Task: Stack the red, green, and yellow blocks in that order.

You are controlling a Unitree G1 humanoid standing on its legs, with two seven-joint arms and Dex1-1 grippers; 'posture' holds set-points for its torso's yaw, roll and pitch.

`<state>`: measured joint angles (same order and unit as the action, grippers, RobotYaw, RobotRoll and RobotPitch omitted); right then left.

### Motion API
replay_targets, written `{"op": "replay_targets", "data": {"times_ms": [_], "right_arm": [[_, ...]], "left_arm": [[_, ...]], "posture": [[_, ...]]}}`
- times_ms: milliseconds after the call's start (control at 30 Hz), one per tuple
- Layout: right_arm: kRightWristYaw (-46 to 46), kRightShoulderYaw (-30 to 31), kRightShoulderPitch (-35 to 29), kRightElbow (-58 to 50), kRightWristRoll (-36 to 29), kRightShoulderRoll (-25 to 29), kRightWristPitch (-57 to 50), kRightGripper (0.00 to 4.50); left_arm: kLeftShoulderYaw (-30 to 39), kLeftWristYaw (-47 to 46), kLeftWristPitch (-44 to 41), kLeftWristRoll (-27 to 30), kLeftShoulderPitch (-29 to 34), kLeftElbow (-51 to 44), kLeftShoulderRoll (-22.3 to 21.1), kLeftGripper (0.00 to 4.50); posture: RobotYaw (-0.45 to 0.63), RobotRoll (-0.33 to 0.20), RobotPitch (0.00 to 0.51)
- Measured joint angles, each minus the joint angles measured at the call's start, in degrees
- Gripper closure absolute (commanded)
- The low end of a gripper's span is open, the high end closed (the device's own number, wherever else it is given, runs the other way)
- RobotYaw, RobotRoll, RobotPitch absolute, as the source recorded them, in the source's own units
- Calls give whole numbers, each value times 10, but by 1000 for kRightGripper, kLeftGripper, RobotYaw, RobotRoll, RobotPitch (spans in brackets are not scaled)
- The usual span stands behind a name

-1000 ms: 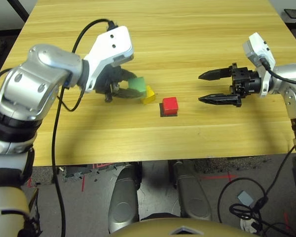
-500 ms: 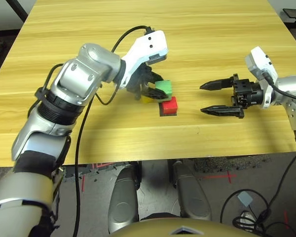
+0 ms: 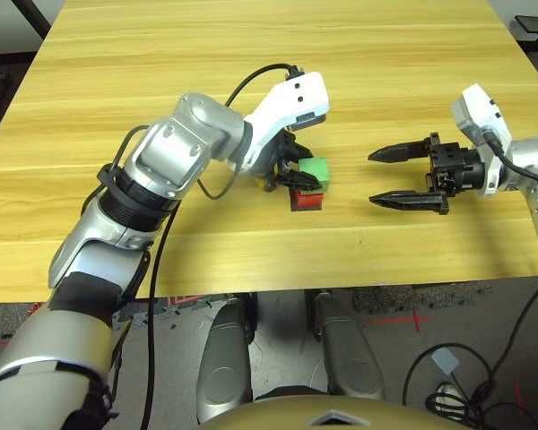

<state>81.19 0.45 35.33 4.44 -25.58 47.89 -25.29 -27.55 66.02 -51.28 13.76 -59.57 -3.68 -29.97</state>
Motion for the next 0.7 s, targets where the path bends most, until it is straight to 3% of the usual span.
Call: {"op": "replay_targets", "data": {"times_ms": [700], "right_arm": [[-11, 0, -2, -12, -10, 0, -7, 0]], "left_arm": [[-6, -11, 8, -7, 5, -5, -1, 2440]], "posture": [[-7, 91, 279]]}}
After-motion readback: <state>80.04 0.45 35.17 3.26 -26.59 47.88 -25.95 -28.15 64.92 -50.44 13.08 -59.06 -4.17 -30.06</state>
